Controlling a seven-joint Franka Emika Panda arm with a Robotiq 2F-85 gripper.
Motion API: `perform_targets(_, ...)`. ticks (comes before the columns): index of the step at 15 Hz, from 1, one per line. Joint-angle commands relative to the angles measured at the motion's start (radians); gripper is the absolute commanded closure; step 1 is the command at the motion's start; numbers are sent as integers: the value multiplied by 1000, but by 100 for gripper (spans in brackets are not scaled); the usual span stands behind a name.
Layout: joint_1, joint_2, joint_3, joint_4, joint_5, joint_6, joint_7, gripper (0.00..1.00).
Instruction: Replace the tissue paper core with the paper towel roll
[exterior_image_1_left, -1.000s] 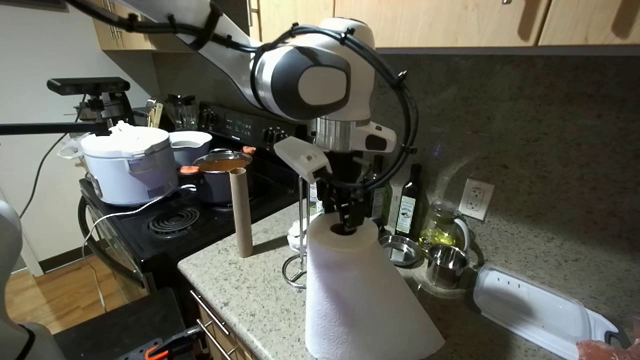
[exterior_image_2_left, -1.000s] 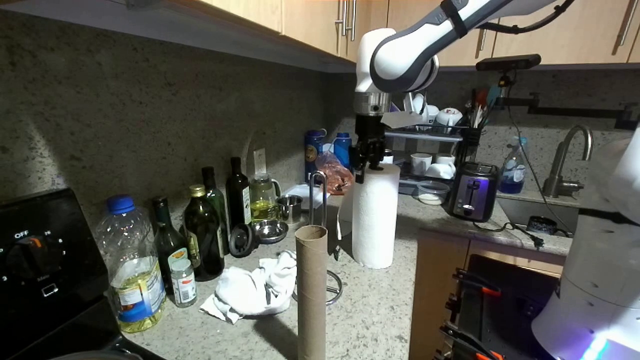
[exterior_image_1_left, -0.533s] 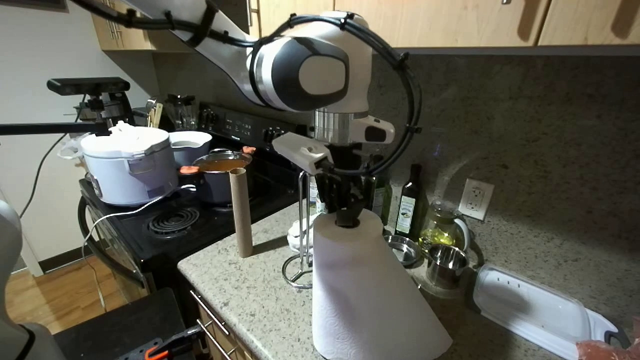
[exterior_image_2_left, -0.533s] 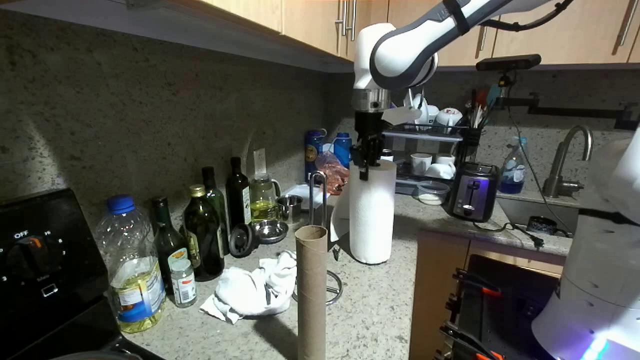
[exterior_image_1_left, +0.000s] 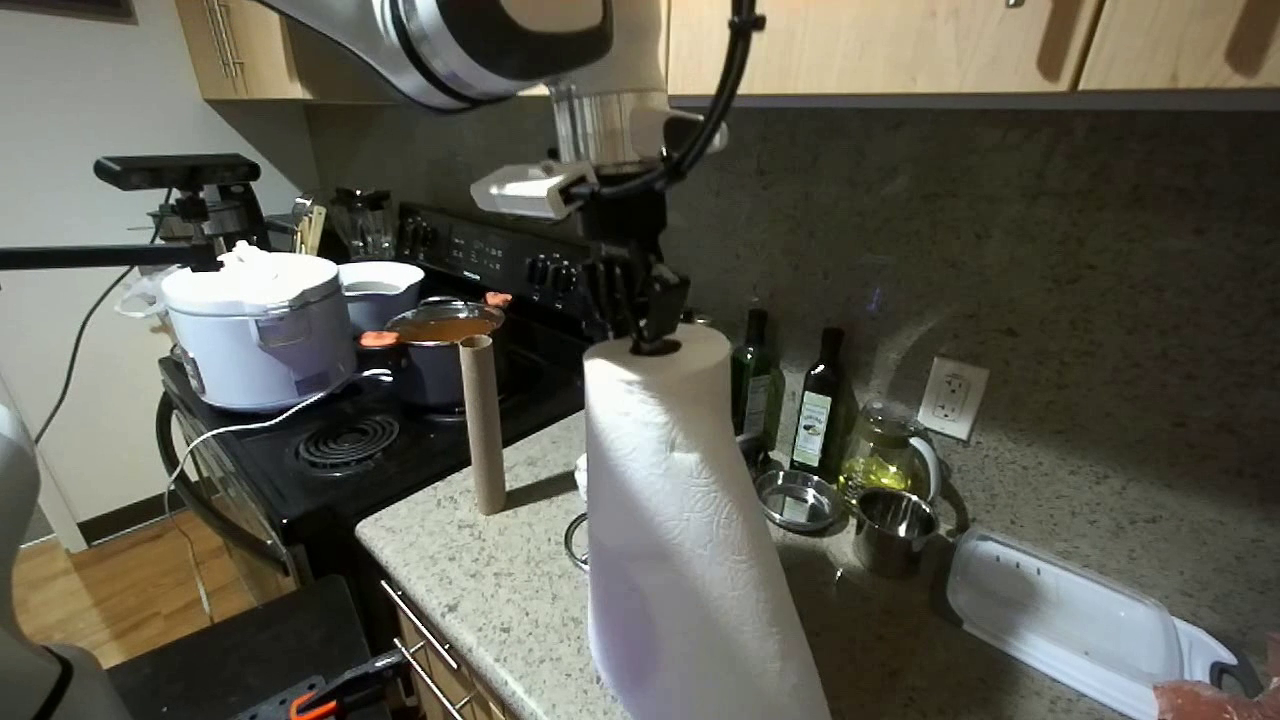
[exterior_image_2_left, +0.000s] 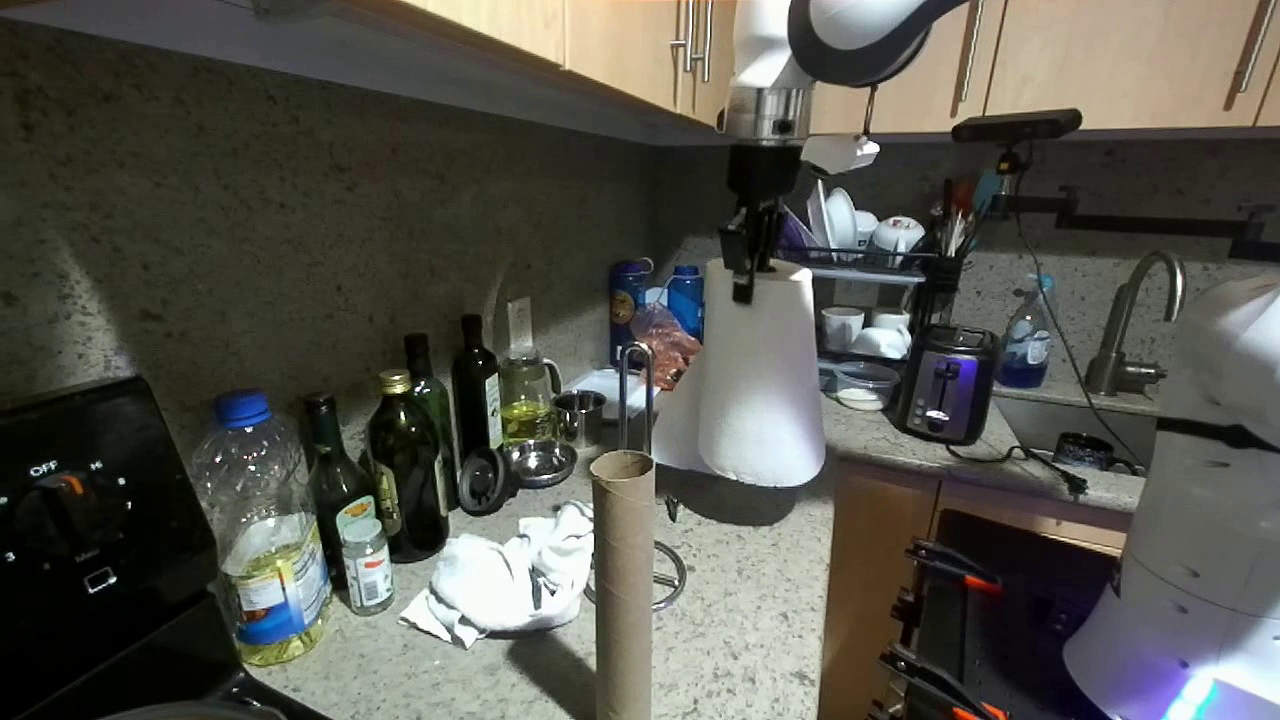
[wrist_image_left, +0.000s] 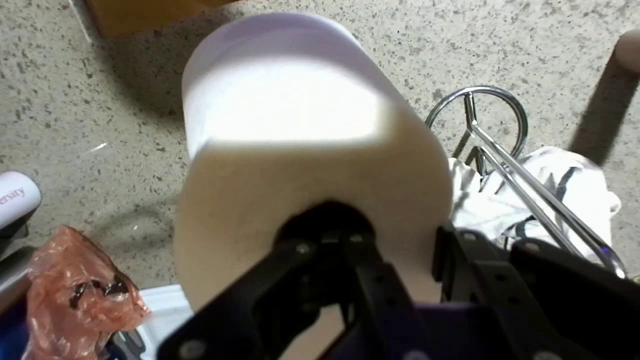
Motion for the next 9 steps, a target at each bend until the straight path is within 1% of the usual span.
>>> perform_targets(1, 21, -130, 12, -10, -1, -57, -35, 93)
perform_targets(5, 37, -248, 14, -15, -3, -69, -54, 93)
perform_targets(9, 64, -341, 14, -15, 9, -48, -95, 93)
